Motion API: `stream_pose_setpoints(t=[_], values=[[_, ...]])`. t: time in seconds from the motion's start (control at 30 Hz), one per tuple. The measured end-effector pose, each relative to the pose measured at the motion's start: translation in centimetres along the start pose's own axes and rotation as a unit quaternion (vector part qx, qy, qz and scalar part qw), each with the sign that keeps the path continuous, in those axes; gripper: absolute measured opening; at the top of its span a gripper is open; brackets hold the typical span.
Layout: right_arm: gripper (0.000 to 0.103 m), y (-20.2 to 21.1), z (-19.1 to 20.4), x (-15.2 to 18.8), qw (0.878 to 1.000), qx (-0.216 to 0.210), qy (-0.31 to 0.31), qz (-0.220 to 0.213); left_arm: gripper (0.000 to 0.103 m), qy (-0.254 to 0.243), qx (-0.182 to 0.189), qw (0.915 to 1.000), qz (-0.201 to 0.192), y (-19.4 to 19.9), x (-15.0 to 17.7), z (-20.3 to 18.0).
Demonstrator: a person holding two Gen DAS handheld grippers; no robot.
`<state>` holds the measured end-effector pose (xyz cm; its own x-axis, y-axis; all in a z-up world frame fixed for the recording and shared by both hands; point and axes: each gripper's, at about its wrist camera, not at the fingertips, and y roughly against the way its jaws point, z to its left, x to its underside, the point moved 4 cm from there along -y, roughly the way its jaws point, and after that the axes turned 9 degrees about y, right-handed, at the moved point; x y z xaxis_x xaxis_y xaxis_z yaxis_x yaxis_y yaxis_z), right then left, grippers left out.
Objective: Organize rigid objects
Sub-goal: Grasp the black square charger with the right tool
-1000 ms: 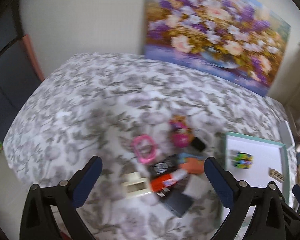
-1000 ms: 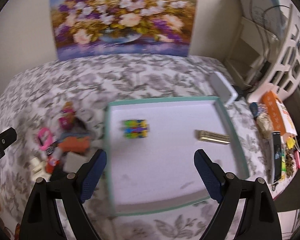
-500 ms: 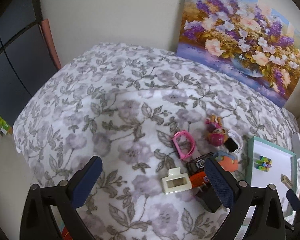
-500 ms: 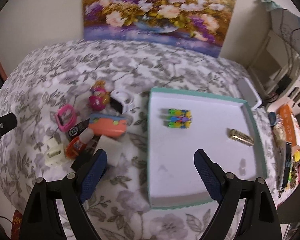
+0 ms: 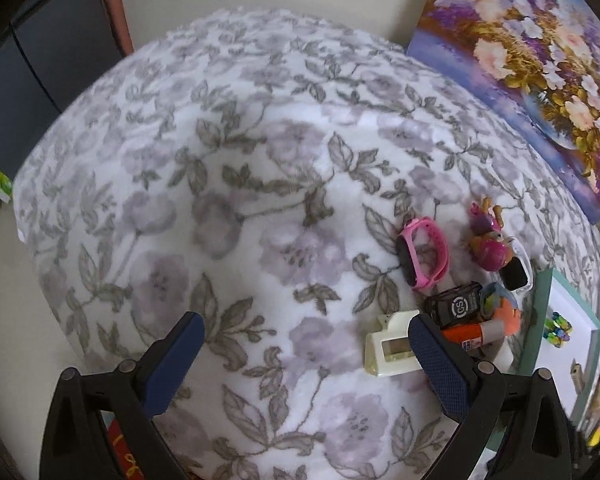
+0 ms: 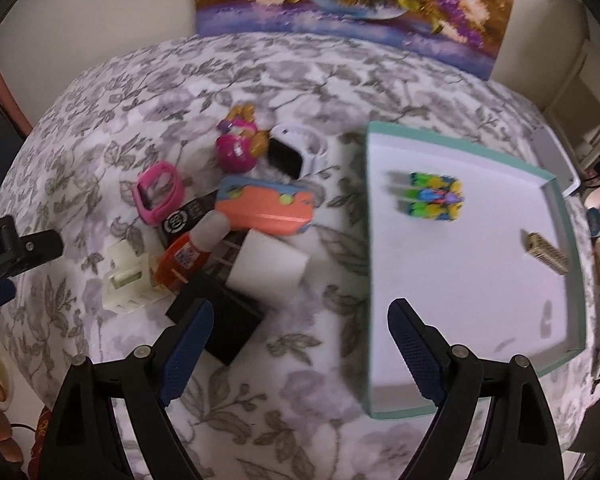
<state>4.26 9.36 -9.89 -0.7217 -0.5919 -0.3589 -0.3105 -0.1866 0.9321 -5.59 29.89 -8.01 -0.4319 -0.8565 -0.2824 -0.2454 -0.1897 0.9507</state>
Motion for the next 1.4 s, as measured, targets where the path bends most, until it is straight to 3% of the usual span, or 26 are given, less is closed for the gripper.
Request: stream_pose_setpoints(t=[0.57, 0.8, 0.97, 1.4], values=[[0.089, -2.3, 3.1, -0.4, 0.998, -0.064, -0.024, 0.017, 0.103, 0.013, -0.006, 0.9995, 0.028, -2.0, -0.3, 0.2], [0.077, -3.0, 3.6, 0.1, 0.997, -0.072, -0.024, 0.029, 0.103, 0.006, -0.001, 0.9995, 0.032, -2.1, -0.1, -0.2], [0.064, -3.7, 3.2, 0.6, 0.992, -0.105, -0.049, 0.043, 0.103, -0.002, 0.003, 0.9993, 0.036, -2.2, 0.1, -0.6], [0.064, -3.2, 1.9, 0.8, 0.991, -0.106, -0.071, 0.044, 0.103, -0.011, 0.026, 0.9974, 0.066, -2.8, 1.1, -2.1]])
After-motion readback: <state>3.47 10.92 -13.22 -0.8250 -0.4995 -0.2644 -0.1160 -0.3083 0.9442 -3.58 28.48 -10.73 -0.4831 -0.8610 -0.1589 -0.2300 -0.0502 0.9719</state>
